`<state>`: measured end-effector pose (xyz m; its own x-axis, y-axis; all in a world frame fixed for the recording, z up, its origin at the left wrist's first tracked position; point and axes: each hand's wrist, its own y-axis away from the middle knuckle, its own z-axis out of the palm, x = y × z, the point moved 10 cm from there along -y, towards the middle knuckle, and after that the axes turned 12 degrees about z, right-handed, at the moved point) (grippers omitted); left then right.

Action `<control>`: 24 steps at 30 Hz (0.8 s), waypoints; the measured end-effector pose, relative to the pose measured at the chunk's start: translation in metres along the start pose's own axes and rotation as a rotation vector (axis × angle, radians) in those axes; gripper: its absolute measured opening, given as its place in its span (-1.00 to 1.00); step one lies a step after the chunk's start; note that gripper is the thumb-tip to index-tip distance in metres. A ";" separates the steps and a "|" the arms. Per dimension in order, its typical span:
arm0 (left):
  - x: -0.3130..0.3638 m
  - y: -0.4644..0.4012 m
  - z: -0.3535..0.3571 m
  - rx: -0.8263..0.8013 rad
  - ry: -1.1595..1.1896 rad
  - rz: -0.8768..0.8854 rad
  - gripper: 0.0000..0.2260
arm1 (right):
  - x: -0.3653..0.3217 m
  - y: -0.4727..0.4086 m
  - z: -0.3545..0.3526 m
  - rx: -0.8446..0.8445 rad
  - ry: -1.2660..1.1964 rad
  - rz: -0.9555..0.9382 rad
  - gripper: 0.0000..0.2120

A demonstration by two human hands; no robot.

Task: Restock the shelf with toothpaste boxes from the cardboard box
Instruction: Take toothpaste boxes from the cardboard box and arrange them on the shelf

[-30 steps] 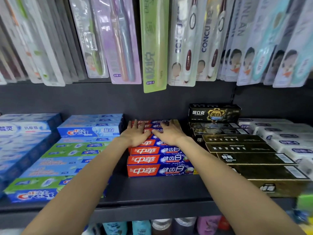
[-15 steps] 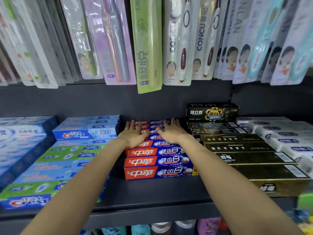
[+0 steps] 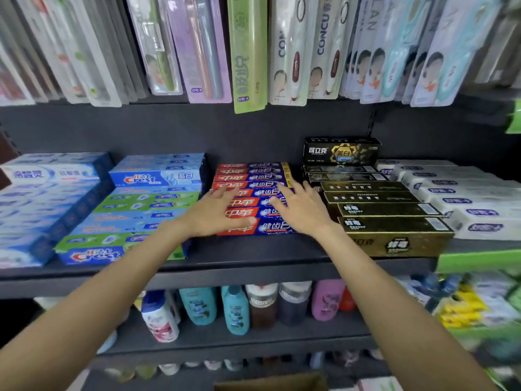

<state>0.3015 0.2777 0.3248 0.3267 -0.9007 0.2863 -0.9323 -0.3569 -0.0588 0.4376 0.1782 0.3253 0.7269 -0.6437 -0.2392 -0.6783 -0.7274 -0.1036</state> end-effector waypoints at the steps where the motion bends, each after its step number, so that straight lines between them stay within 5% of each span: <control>1: -0.001 0.005 0.011 -0.067 -0.010 -0.020 0.05 | 0.004 -0.001 0.006 -0.024 -0.001 0.018 -0.46; 24: -0.004 -0.005 0.007 -0.003 -0.018 -0.045 0.07 | -0.008 -0.003 0.015 -0.115 -0.094 0.085 -0.42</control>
<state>0.3064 0.2810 0.3174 0.3713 -0.8879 0.2716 -0.9170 -0.3966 -0.0429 0.4320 0.1890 0.3129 0.6503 -0.6832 -0.3322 -0.7164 -0.6970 0.0308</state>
